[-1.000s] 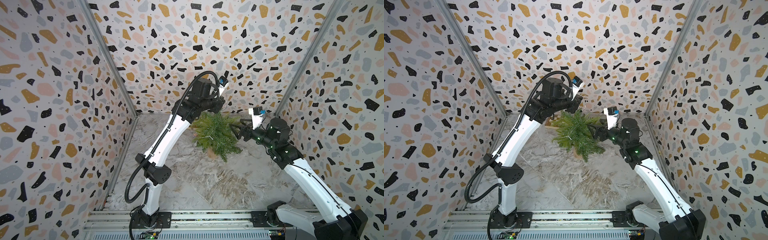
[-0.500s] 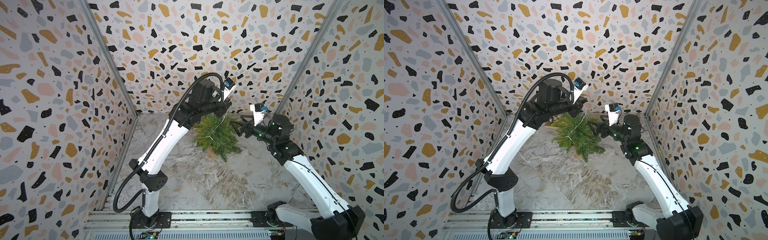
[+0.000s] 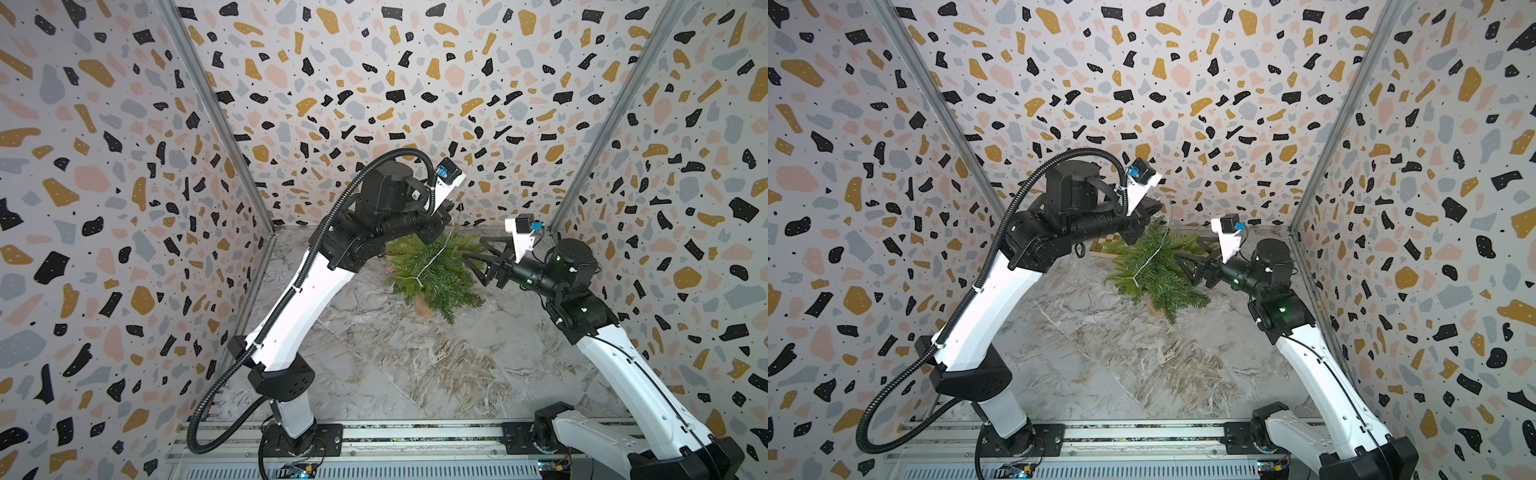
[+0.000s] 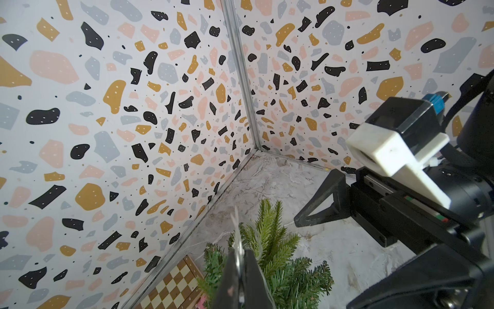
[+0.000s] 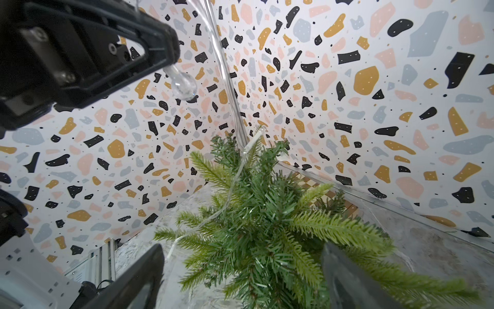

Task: Remove string lights from the small christmas tree
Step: Remove the light string from the Christmas tree.

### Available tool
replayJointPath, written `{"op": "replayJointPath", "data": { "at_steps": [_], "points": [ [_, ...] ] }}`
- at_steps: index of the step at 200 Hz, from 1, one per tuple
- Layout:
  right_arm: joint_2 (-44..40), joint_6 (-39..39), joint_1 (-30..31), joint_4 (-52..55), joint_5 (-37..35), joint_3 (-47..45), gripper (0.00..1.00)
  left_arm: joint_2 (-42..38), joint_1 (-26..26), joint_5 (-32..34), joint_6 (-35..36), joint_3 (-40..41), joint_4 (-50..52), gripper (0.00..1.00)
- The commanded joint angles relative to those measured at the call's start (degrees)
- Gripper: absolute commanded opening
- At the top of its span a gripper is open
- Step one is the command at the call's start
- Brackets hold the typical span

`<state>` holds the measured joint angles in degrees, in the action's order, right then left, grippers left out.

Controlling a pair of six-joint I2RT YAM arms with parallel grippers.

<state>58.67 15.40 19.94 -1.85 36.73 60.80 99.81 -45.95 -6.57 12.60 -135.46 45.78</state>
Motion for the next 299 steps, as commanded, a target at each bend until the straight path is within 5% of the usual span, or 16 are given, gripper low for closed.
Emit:
{"op": "replayJointPath", "data": {
  "at_steps": [1, 42, 180, 225, 299],
  "points": [
    [-1.19, -2.71, 2.46, -0.86, 3.31, -0.89, 0.93, -3.04, -0.45, -0.86, -0.89, 1.69, -0.07, 0.0],
    [0.2, -7.2, 9.58, 1.97, 0.3, 0.2, 0.93, -6.69, -0.45, 2.21, -1.52, 4.88, 0.3, 0.0],
    [0.75, -7.49, 11.07, 2.04, -0.52, -1.62, 0.91, -20.31, 0.15, 24.66, -1.71, 17.02, 5.54, 0.0],
    [0.92, -7.4, 11.82, 2.07, -1.09, -2.08, 0.9, -21.73, 10.35, 20.73, -4.91, 18.81, 9.03, 0.0],
    [2.14, -8.72, 14.27, 2.81, -1.87, -1.48, 0.9, -28.59, 10.97, 23.53, -5.12, 23.08, 9.37, 0.0]
  ]
}}
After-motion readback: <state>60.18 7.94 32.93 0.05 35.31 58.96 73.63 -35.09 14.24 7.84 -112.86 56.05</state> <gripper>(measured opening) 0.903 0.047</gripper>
